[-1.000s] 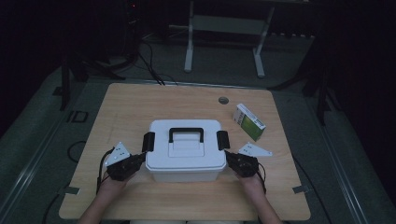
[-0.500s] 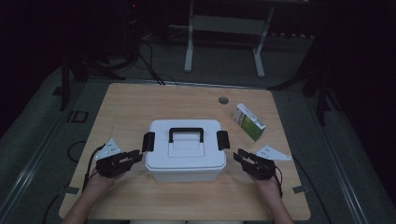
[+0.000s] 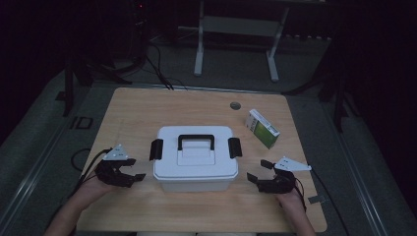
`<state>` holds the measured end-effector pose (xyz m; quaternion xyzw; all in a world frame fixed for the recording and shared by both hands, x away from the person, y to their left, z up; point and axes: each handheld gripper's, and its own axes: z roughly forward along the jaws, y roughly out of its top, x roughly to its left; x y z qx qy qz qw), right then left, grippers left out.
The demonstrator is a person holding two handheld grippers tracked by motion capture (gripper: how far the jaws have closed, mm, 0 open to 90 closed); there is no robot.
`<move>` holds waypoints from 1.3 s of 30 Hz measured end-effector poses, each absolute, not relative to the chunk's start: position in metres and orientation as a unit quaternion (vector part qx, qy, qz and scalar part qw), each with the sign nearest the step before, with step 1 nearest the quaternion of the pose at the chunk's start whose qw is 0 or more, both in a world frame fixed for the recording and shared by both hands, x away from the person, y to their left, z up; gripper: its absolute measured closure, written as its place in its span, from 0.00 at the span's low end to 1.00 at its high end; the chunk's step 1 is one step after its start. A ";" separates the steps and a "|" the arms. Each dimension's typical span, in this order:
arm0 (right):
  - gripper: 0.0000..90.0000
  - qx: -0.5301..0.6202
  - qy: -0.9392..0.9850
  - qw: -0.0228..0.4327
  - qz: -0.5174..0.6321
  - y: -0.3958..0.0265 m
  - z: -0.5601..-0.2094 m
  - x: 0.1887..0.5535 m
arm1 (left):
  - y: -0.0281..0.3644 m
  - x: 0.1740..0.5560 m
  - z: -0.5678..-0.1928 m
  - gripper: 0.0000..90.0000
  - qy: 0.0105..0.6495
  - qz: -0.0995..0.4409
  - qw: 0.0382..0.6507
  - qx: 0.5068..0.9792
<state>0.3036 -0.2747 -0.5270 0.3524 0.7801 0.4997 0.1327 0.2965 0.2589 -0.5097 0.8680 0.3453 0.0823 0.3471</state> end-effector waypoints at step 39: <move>0.16 0.352 0.784 0.120 0.497 -0.298 -0.542 0.297 | 0.265 0.306 -0.476 0.16 0.317 -0.086 0.063 0.943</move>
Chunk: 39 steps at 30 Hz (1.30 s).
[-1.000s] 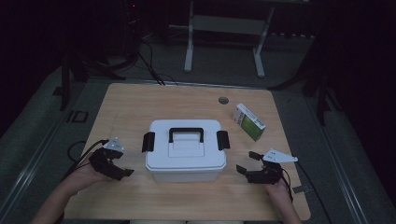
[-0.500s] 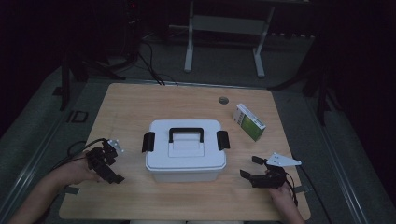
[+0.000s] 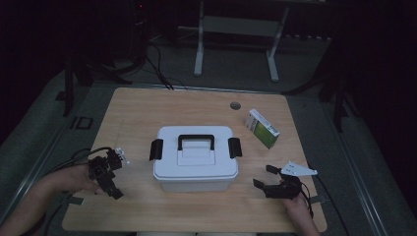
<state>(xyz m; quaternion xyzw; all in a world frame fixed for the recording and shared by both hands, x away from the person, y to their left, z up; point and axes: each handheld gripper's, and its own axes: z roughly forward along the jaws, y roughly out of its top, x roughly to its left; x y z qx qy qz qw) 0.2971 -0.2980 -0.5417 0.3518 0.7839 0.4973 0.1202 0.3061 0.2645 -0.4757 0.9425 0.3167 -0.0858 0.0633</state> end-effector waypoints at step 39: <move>0.16 0.345 0.787 0.114 0.499 -0.297 -0.544 0.296 | 0.191 0.328 -0.357 0.16 0.197 -0.013 0.105 0.975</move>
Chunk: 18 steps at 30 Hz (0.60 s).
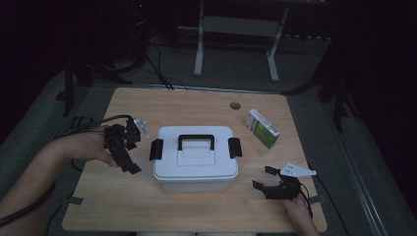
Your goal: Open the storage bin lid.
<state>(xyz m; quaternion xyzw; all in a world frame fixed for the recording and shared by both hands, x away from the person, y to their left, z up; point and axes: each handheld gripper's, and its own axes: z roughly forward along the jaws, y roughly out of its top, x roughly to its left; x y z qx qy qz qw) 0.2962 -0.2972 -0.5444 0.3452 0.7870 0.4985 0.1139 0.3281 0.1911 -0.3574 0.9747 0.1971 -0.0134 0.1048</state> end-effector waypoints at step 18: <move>0.16 0.343 0.785 0.108 0.504 -0.299 -0.544 0.296 | 0.149 0.347 -0.346 0.16 0.152 0.010 0.105 0.983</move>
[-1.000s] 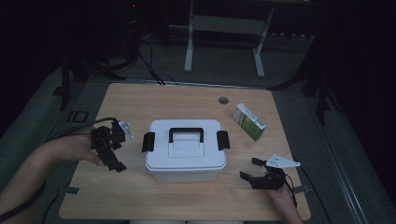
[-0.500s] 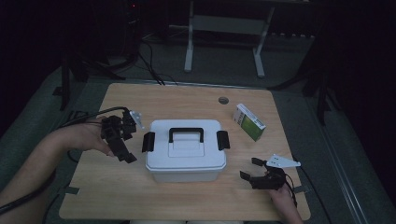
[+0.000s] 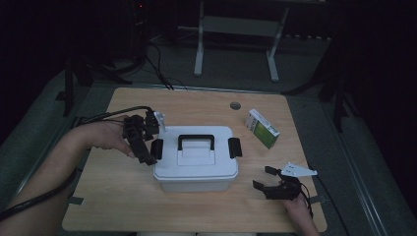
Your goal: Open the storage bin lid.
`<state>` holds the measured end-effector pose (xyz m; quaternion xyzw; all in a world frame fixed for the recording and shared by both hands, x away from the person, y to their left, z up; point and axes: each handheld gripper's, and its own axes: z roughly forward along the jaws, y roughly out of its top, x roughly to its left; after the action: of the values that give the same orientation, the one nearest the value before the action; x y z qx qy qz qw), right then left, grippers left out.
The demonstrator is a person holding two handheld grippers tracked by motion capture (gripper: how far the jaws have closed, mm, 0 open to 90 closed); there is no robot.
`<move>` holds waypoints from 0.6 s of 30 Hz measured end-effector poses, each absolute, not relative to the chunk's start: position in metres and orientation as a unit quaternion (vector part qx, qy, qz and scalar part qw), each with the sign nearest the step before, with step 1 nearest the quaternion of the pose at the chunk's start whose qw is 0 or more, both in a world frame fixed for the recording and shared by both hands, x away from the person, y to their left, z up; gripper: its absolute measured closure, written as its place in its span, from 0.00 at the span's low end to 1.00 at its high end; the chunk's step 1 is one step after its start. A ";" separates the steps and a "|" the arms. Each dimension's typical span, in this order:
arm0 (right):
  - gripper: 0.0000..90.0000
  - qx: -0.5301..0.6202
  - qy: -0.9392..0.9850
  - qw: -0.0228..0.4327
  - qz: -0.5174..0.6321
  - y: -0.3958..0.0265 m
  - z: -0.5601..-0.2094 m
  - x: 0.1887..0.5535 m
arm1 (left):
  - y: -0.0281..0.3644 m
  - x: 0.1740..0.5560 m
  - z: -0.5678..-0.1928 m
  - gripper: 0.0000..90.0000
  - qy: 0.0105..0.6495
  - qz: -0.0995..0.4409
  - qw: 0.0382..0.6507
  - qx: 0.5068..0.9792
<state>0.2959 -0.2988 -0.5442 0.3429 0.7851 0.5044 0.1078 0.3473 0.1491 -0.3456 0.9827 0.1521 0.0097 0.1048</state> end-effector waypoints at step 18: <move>0.16 0.338 0.787 0.107 0.505 -0.298 -0.545 0.296 | 0.112 0.363 -0.343 0.16 0.116 0.017 0.103 0.988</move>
<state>0.2956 -0.2984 -0.5446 0.3385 0.7869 0.5049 0.1067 0.3632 0.1116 -0.3427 0.9877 0.1157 0.0169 0.1035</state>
